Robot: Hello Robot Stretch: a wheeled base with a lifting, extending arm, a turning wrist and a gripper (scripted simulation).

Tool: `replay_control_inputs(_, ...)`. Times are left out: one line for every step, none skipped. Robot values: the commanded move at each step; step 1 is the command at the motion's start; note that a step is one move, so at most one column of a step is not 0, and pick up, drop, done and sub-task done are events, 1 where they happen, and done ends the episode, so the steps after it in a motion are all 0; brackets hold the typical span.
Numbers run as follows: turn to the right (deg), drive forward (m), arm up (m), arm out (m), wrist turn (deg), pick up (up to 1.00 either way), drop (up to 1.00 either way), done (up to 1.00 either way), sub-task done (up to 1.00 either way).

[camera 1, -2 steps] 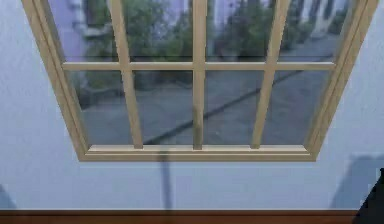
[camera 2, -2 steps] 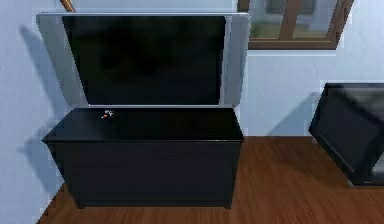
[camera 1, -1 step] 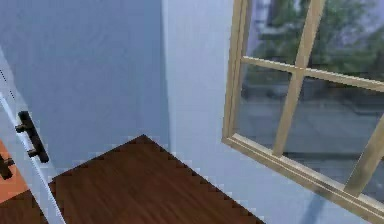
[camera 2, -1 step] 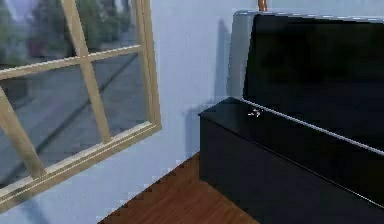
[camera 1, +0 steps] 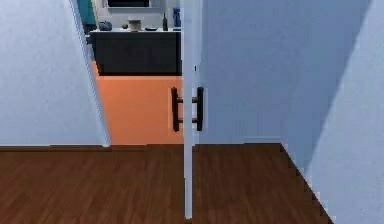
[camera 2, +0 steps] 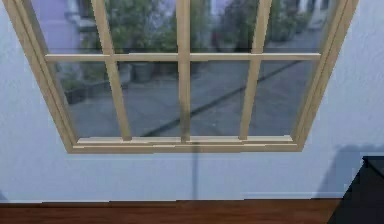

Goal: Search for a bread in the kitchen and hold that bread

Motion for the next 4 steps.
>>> replay_control_inputs(-24.0,0.00,0.00,0.00,0.0,0.00,0.00,0.00,0.00)
replay_control_inputs(0.0,0.95,0.00,0.00,0.0,0.00,0.00,0.00,0.00)
replay_control_inputs(18.0,0.00,0.00,0.00,0.0,0.00,0.00,0.00,0.00)
replay_control_inputs(0.0,1.00,0.00,0.00,0.0,0.00,0.00,0.00,0.00)
